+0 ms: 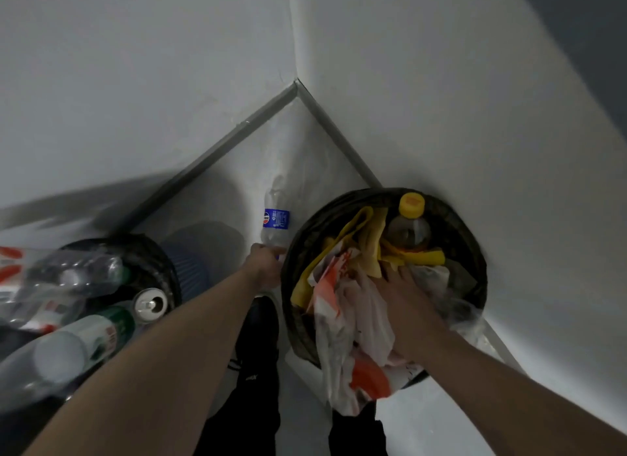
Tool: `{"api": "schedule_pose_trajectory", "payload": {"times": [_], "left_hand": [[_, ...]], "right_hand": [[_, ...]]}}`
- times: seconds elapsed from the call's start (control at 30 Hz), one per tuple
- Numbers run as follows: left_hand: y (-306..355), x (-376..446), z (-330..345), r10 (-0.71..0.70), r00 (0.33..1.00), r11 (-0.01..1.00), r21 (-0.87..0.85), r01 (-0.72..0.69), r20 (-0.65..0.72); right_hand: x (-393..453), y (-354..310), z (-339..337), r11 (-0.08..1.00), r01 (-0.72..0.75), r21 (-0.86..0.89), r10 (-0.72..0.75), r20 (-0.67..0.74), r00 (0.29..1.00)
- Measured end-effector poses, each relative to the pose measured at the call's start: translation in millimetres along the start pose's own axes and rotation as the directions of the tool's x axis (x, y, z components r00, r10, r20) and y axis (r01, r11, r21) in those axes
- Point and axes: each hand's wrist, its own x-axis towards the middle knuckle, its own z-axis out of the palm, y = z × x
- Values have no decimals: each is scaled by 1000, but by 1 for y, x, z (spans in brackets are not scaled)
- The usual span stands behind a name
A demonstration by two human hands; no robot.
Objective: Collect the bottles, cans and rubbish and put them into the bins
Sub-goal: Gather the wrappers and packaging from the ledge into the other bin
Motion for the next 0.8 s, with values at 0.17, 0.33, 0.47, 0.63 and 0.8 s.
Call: {"api": "schedule_pose_trajectory", "payload": {"times": [0.17, 0.33, 0.47, 0.63, 0.8], "left_hand": [[8, -131, -33, 129, 977, 982, 162, -102, -171], [6, -235, -66, 177, 962, 978, 148, -148, -206], [6, -306, -82, 214, 951, 967, 184, -175, -223], [3, -387, -89, 196, 955, 969, 193, -154, -223], [-5, -447, -103, 196, 956, 960, 243, -141, -217]], "right_hand": [[-16, -24, -41, 985, -108, 133, 105, 29, 994], [-52, -62, -124, 951, -243, 190, 238, 46, 970], [-79, -83, -177, 955, -264, 136, 257, 71, 964], [-110, -96, -203, 953, -275, 123, 261, 117, 958], [-142, -120, -217, 970, -210, 122, 199, 98, 975]]}}
